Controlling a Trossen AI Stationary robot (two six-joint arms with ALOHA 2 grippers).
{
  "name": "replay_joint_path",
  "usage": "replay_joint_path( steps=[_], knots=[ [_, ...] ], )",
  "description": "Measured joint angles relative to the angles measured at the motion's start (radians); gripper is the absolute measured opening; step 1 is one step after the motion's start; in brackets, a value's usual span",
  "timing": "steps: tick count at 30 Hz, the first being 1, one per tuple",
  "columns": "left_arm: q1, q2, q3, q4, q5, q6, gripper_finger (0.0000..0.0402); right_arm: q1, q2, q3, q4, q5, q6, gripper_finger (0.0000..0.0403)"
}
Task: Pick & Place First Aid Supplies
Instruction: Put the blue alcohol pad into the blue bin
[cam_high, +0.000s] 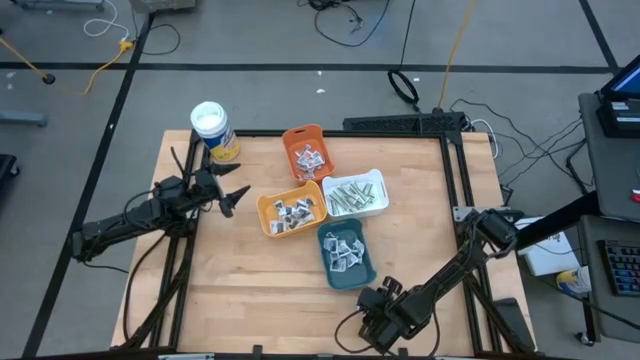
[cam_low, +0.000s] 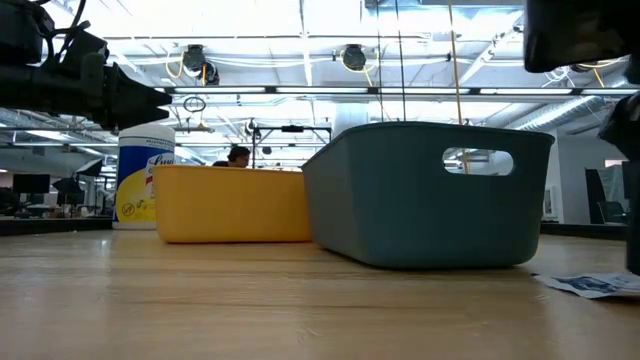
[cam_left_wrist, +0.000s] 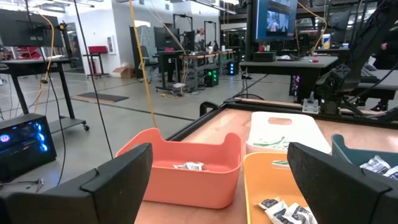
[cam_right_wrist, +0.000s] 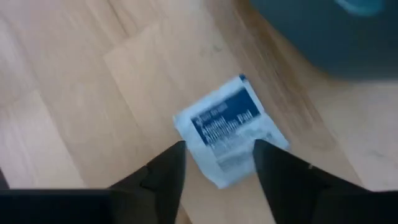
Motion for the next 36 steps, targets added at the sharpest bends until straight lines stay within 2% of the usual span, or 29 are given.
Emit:
replay_joint_path(
  steps=[10, 17, 27, 32, 36],
  knots=[
    [0.000, 0.000, 0.000, 0.000, 0.000, 0.000, 0.0379, -0.008, 0.000, 0.000, 0.011, -0.008, -0.009, 0.0010],
    [0.000, 0.000, 0.000, 0.000, 0.000, 0.000, 0.0379, -0.007, -0.004, 0.000, 0.014, -0.035, -0.004, 0.0002],
    [0.000, 0.000, 0.000, 0.000, 0.000, 0.000, 0.0379, 0.000, -0.090, 0.002, -0.010, -0.035, -0.005, 0.0001],
    [0.000, 0.000, 0.000, 0.000, 0.000, 0.000, 0.0379, 0.000, -0.092, 0.002, -0.003, -0.063, 0.109, 0.0008],
    [0.000, 0.000, 0.000, 0.000, 0.000, 0.000, 0.0379, 0.000, -0.093, 0.002, -0.005, -0.092, 0.249, 0.0051]
  ],
)
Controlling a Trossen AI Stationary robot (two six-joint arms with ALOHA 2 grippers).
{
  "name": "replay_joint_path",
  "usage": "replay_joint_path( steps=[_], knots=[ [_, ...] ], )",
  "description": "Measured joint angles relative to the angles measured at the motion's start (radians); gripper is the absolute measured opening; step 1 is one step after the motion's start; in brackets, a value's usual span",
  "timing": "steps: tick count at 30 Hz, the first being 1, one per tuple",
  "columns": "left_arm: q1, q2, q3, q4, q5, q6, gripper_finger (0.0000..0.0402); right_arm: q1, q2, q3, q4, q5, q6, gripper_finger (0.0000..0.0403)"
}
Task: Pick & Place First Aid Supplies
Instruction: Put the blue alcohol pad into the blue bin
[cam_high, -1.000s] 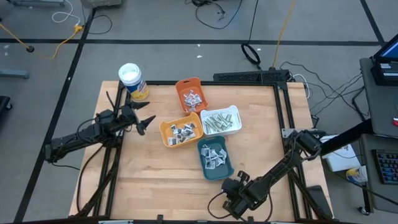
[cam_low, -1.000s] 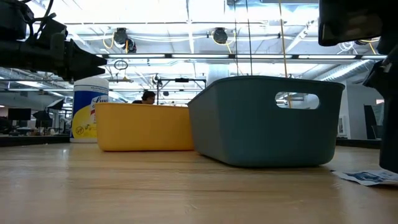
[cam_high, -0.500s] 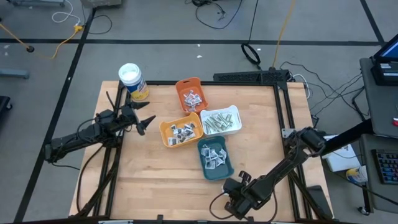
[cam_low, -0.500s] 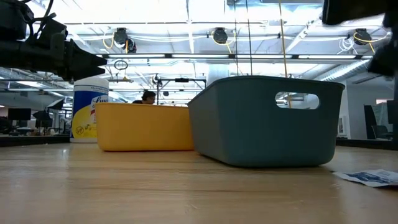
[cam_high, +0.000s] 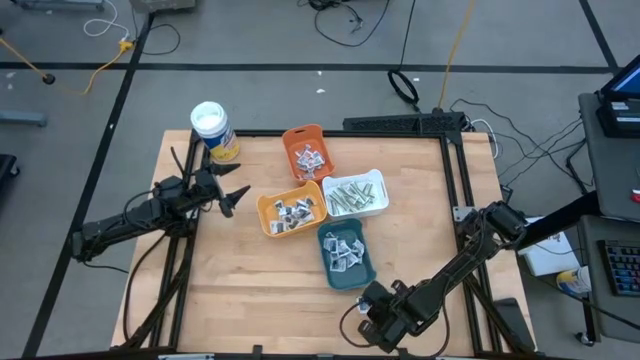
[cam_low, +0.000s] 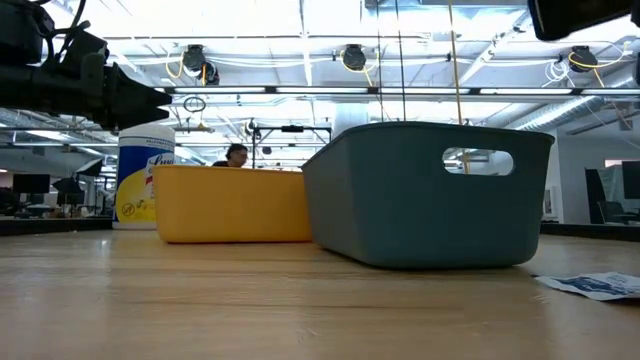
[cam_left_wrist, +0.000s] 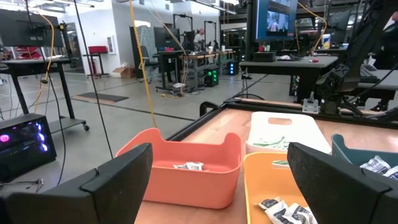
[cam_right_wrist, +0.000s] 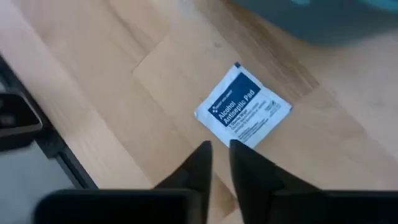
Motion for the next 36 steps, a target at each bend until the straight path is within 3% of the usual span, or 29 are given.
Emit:
replay_joint_path(
  steps=[6, 10, 19, 36],
  knots=[
    [0.000, 0.000, 0.000, 0.000, 0.000, 0.000, 0.0379, 0.000, 0.000, 0.000, 0.000, 0.034, 0.161, 0.0140],
    [0.000, 0.000, 0.000, 0.000, 0.000, 0.000, 0.0379, 0.000, 0.000, -0.002, -0.004, 0.036, 0.192, 0.0169],
    [0.000, 0.000, 0.000, 0.000, 0.000, 0.000, 0.0379, -0.004, 0.000, -0.083, 0.012, 0.035, 0.286, 0.0172],
    [0.000, 0.000, 0.000, 0.000, 0.000, 0.000, 0.0379, -0.035, 0.009, -0.116, 0.196, 0.000, 0.284, 0.0171]
  ],
)
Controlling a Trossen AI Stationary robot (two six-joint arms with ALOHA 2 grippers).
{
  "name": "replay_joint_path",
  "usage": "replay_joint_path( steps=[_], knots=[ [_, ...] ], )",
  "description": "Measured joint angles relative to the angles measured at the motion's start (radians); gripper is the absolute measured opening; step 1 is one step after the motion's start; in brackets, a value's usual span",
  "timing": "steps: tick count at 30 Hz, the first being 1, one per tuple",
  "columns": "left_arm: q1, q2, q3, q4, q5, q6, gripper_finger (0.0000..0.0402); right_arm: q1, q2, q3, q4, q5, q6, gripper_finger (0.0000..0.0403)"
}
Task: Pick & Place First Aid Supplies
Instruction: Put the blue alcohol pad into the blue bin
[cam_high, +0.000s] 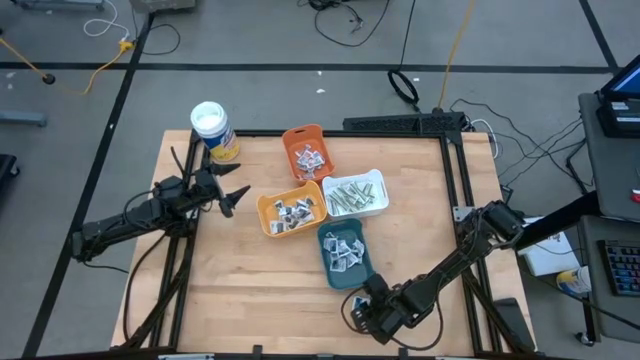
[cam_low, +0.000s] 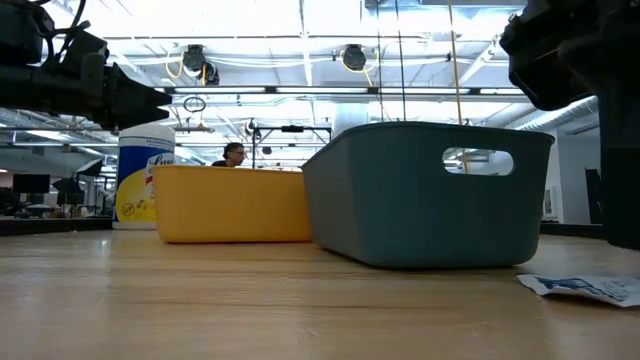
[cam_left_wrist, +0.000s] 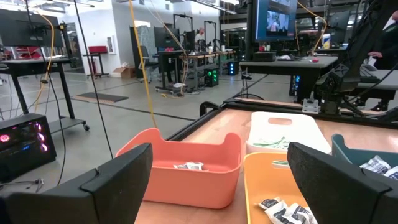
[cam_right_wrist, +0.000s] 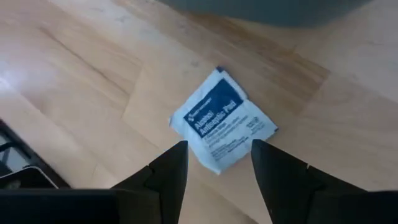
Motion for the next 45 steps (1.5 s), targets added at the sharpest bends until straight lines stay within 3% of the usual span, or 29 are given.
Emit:
replay_joint_path(
  steps=[21, 28, 35, 45],
  knots=[
    [0.000, 0.000, 0.000, 0.000, 0.000, 0.000, 0.0379, -0.027, 0.070, 0.005, 0.014, -0.099, 0.006, 0.0163],
    [0.000, 0.000, 0.000, 0.000, 0.000, 0.000, 0.0379, -0.033, 0.078, 0.004, -0.035, -0.124, 0.006, 0.0108],
    [0.000, 0.000, 0.000, 0.000, 0.000, 0.000, 0.0379, -0.032, 0.078, 0.003, -0.065, -0.119, -0.022, 0.0010],
    [0.000, 0.000, 0.000, 0.000, 0.000, 0.000, 0.0379, -0.031, 0.046, 0.002, -0.066, -0.120, -0.115, 0.0001]
  ],
)
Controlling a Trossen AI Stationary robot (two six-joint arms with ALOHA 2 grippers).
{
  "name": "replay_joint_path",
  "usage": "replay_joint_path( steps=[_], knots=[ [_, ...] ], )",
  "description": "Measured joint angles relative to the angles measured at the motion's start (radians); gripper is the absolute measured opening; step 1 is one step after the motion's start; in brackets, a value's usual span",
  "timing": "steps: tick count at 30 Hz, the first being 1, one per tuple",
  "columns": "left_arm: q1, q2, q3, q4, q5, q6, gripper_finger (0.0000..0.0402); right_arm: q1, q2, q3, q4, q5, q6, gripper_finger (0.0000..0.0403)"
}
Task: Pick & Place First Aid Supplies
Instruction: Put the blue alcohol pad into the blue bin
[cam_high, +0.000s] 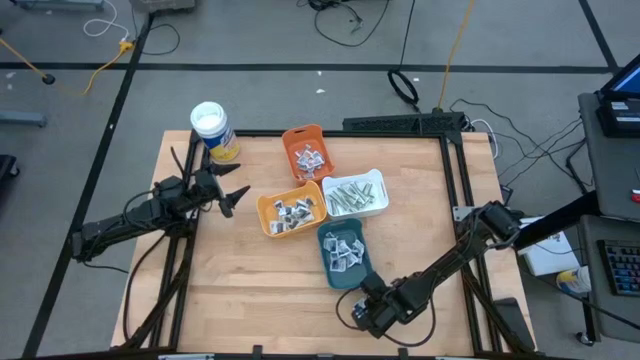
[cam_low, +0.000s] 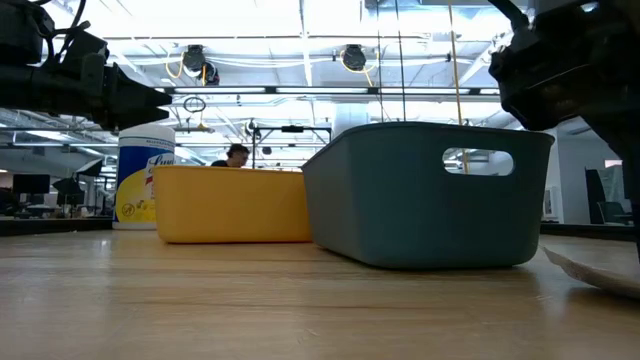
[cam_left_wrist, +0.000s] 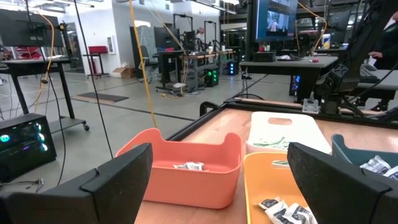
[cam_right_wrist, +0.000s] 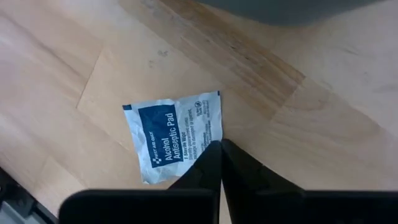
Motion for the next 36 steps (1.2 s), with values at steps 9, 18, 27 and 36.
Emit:
replay_joint_path(
  steps=[9, 18, 27, 36],
  knots=[
    [0.000, 0.000, 0.000, 0.000, 0.000, 0.000, 0.0379, 0.003, -0.106, -0.004, -0.024, -0.010, -0.098, 0.0000],
    [0.000, 0.000, 0.000, 0.000, 0.000, 0.000, 0.0379, -0.001, -0.219, -0.003, -0.023, -0.001, -0.197, 0.0000],
    [0.000, 0.000, 0.000, 0.000, 0.000, 0.000, 0.0379, -0.048, -0.322, -0.002, -0.022, 0.031, -0.286, 0.0000],
    [0.000, 0.000, 0.000, 0.000, 0.000, 0.000, 0.0379, -0.164, -0.324, -0.002, -0.023, 0.058, -0.408, 0.0000]
  ],
)
